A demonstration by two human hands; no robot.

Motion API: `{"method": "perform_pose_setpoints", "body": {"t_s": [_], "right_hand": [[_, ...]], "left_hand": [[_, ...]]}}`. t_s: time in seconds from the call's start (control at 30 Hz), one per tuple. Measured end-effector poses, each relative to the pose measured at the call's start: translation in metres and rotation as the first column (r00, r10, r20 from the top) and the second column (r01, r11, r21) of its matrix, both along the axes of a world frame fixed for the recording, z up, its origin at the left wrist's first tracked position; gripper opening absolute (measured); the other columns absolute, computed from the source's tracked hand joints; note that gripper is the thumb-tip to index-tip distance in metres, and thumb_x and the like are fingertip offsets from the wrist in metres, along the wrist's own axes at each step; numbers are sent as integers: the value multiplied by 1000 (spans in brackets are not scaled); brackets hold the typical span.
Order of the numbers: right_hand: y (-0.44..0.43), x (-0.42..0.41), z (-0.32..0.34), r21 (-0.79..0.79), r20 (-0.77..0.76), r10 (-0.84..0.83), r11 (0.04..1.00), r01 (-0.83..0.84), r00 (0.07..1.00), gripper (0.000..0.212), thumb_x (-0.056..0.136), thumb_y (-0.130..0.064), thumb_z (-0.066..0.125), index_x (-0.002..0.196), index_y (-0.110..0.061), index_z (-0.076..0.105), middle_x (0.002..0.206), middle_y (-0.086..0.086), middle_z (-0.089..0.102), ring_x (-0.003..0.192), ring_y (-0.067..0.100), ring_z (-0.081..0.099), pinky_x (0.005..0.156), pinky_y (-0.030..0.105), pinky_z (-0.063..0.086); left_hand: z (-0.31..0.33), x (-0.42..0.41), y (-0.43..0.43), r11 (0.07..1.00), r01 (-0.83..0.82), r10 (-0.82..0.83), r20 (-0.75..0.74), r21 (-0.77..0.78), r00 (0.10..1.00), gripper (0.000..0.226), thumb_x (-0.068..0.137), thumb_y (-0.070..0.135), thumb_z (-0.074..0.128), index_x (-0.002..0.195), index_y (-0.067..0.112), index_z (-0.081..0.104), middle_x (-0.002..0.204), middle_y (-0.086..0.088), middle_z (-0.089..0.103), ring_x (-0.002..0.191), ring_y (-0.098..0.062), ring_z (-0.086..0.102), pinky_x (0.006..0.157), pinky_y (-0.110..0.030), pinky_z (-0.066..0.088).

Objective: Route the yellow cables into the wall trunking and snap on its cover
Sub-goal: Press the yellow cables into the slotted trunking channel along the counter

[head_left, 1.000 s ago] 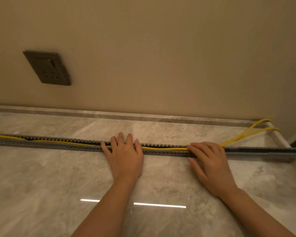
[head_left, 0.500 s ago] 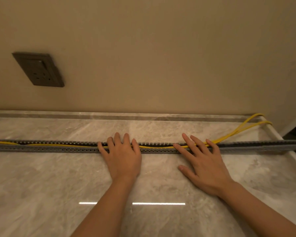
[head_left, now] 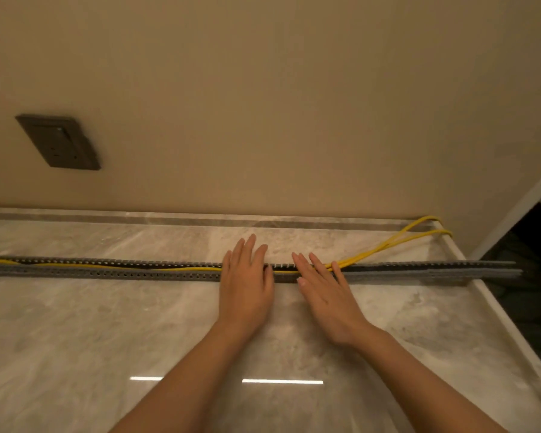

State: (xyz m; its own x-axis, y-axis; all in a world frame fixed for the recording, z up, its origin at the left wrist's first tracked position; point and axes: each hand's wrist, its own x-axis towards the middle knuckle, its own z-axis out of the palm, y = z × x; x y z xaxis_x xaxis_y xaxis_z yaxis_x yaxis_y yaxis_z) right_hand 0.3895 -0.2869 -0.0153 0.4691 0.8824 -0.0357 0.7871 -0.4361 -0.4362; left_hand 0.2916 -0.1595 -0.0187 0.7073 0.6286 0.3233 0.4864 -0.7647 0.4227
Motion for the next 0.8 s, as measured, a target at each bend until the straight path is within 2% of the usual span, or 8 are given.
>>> {"method": "perform_pose_setpoints", "body": {"t_s": [0.1, 0.17, 0.3, 0.37, 0.5, 0.6, 0.7, 0.8], "right_hand": [[-5, 13, 8, -16, -133, 71, 997, -74, 989, 47, 103, -30, 12, 148, -24, 0, 157, -11, 0, 135, -9, -10, 114, 23, -14], [-8, 18, 12, 30, -261, 99, 995, -94, 960, 47, 103, -28, 14, 148, -20, 4, 157, -7, 2, 139, -3, -4, 114, 21, -10], [-24, 34, 22, 226, -534, 100, 974, 27, 839, 47, 101, -37, 26, 146, -26, 24, 152, -9, 27, 138, 1, 22, 117, 25, 13], [-32, 43, 25, 287, -535, 145, 958, 17, 832, 42, 100, -37, 30, 141, -27, 37, 145, -10, 40, 133, 2, 34, 113, 24, 24], [-51, 67, 26, 352, -488, 245, 933, -67, 838, 34, 100, -31, 34, 128, -26, 53, 125, -16, 55, 117, -3, 48, 103, 19, 34], [-61, 92, 27, 374, -443, 252, 924, -78, 860, 31, 97, -36, 38, 110, -25, 64, 107, -13, 65, 103, 5, 58, 95, 26, 43], [-67, 116, 27, 406, -420, 209, 914, -23, 883, 21, 94, -29, 49, 87, -23, 67, 88, 1, 72, 86, 15, 66, 82, 39, 51], [-74, 139, 26, 451, -419, 163, 891, 49, 894, 25, 91, -17, 55, 78, -36, 63, 75, -3, 71, 72, 7, 67, 71, 33, 53]], "left_hand": [[5, 30, -30, 999, 4, -4, -1, -54, 1000, 46, 96, 22, 38, 142, 16, 35, 157, -3, 18, 145, -18, 8, 117, -36, 2], [4, 43, -45, 996, -25, 22, -25, -89, 999, 50, 96, 19, 35, 145, 16, 28, 158, -2, 13, 146, -17, 4, 117, -35, -1], [1, 63, -70, 945, -266, 251, -99, -190, 963, 52, 100, 30, 24, 149, 14, 18, 159, -4, 10, 146, -16, 1, 118, -35, -3], [0, 71, -72, 905, -368, 351, -114, -213, 929, 54, 100, 36, 21, 149, 14, 20, 159, -2, 12, 146, -14, 1, 118, -36, -3], [-8, 81, -79, 875, -465, 446, -149, -132, 882, 59, 97, 46, 24, 148, 17, 22, 158, 1, 16, 146, -16, 2, 118, -39, -4], [-15, 84, -80, 862, -498, 488, -110, -93, 866, 56, 95, 49, 29, 145, 23, 30, 154, 1, 27, 145, -17, 9, 118, -40, -2], [-17, 84, -78, 859, -510, 503, -120, -38, 856, 54, 95, 47, 30, 144, 25, 32, 151, 1, 33, 143, -18, 15, 117, -41, 0], [-17, 87, -78, 854, -521, 514, -149, -11, 845, 53, 96, 44, 30, 144, 24, 31, 150, 1, 34, 143, -17, 16, 117, -42, 0]]}}
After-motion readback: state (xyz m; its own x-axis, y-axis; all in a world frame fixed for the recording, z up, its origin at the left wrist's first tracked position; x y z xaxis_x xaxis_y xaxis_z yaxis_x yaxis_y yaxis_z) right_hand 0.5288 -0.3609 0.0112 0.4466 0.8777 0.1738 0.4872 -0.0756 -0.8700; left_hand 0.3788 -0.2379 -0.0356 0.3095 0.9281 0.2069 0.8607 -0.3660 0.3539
